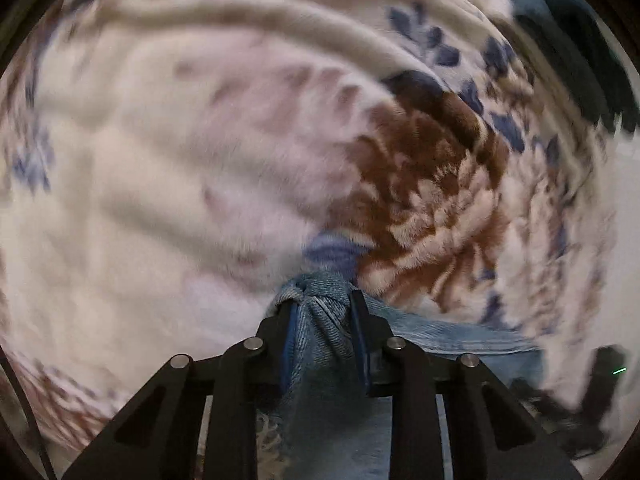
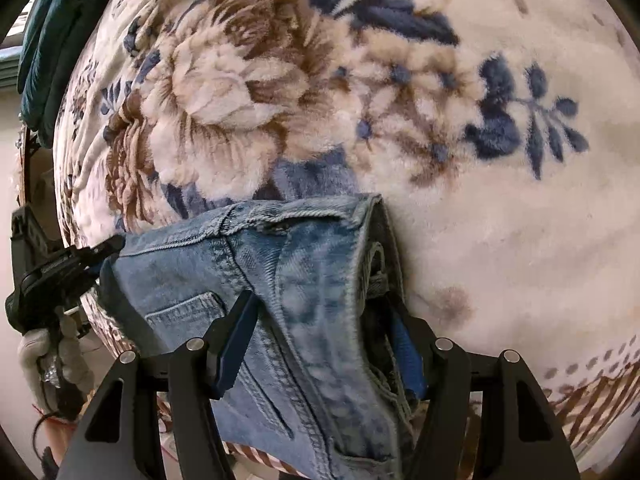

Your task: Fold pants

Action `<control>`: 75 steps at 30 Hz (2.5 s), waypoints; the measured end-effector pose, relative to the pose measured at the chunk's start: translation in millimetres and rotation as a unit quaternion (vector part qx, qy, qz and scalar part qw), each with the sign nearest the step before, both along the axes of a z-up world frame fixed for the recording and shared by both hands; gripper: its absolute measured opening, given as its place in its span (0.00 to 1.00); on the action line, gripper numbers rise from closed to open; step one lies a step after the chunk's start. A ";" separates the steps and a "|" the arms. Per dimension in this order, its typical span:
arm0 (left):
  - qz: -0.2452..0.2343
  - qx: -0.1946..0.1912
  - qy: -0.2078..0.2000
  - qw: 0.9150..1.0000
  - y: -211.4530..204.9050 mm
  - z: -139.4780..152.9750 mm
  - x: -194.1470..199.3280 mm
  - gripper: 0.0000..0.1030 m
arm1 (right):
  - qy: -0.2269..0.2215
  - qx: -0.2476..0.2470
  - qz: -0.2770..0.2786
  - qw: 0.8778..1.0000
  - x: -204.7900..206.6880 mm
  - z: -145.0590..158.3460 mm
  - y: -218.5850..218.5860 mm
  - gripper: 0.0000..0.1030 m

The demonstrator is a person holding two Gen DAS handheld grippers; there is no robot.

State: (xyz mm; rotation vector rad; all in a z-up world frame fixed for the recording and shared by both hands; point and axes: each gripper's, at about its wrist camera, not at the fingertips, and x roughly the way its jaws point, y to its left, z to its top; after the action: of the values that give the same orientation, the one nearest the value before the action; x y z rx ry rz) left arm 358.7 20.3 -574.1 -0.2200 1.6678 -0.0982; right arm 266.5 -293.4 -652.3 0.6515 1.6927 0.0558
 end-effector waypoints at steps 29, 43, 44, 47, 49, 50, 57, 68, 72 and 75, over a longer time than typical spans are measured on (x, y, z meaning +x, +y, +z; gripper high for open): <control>0.032 -0.047 0.082 0.995 11.5 -11.0 -191.3 0.08 | 0.019 0.032 -0.033 0.999 -127.7 4.5 -10.3 0.35; 0.089 -0.089 -0.091 0.988 65.8 31.8 -148.1 0.47 | -0.091 0.004 0.051 0.995 -103.7 24.7 -23.5 0.81; 0.109 -0.110 -0.100 0.983 73.2 26.4 -145.1 0.50 | -0.097 0.003 0.042 0.994 -97.8 23.9 -26.8 0.81; 0.146 -0.151 -0.081 0.974 75.5 -0.1 -143.6 0.50 | -0.090 0.026 0.026 0.995 -84.7 -3.6 -42.6 0.85; 0.165 -0.190 -0.067 0.965 79.3 -14.0 -141.6 0.50 | -0.085 0.061 0.016 0.994 -77.6 -18.3 -47.6 0.87; 0.165 -0.207 -0.060 0.962 77.8 -18.5 -141.2 0.50 | -0.088 0.071 0.015 0.993 -75.5 -21.7 -44.8 0.87; 0.130 -0.298 -0.043 0.945 68.3 -19.8 -145.1 0.54 | -0.119 0.232 0.018 0.965 -80.3 -13.9 -56.5 0.77; 0.065 -0.246 0.006 0.967 46.5 -29.7 -125.4 0.61 | -0.085 0.161 0.085 0.980 -64.6 -29.4 -43.4 0.75; 0.047 -0.228 -0.007 0.973 43.3 -26.8 -132.8 0.62 | -0.094 0.195 0.099 0.971 -65.0 -25.1 -37.9 0.75; 0.051 -0.238 -0.002 0.970 34.9 -37.3 -127.8 0.79 | -0.097 0.192 0.114 0.970 -62.4 -27.5 -35.8 0.74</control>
State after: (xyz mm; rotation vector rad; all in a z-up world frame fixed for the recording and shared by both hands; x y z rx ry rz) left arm 230.9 55.2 -611.3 -0.6671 1.6043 -0.4231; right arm 204.1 -329.3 -679.9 0.7075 1.5706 0.6047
